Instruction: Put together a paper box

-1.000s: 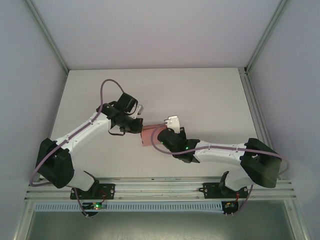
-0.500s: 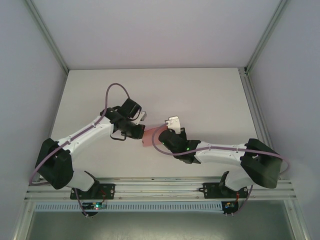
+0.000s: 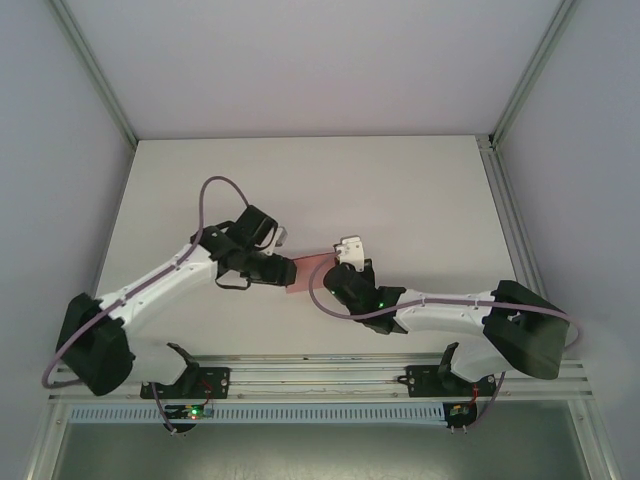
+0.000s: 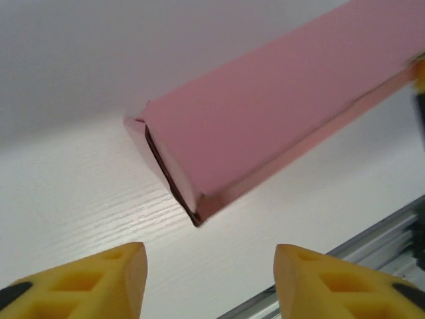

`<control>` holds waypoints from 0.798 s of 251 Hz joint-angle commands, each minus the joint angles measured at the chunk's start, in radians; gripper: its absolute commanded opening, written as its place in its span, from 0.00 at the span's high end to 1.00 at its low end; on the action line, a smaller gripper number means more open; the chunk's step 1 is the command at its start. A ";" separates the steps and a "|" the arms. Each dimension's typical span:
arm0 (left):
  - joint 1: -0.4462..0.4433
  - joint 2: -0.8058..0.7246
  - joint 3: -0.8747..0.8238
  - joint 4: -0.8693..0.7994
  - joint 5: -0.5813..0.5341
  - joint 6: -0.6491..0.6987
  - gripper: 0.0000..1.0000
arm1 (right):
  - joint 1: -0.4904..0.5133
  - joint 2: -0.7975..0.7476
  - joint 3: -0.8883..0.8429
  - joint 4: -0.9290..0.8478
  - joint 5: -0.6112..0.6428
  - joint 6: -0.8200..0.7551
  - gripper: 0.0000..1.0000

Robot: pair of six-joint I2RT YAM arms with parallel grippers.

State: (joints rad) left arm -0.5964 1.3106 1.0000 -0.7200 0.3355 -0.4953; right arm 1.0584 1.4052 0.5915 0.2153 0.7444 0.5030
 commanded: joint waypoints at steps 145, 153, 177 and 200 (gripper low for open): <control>0.161 -0.186 -0.396 0.736 -0.001 -0.614 0.00 | 0.029 0.093 -0.009 -0.166 -0.106 0.007 1.00; 0.162 -0.180 -0.391 0.727 0.003 -0.602 0.00 | 0.029 0.095 -0.004 -0.170 -0.108 0.001 1.00; 0.159 -0.159 -0.398 0.719 0.022 -0.595 0.00 | 0.031 0.101 0.007 -0.175 -0.105 0.005 1.00; 0.162 -0.124 -0.429 0.772 0.058 -0.617 0.01 | 0.031 0.109 0.021 -0.181 -0.110 0.003 1.00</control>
State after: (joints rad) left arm -0.4427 1.1481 0.5991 -0.0643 0.3443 -1.0756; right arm 1.0714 1.4513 0.6334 0.2127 0.7547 0.4992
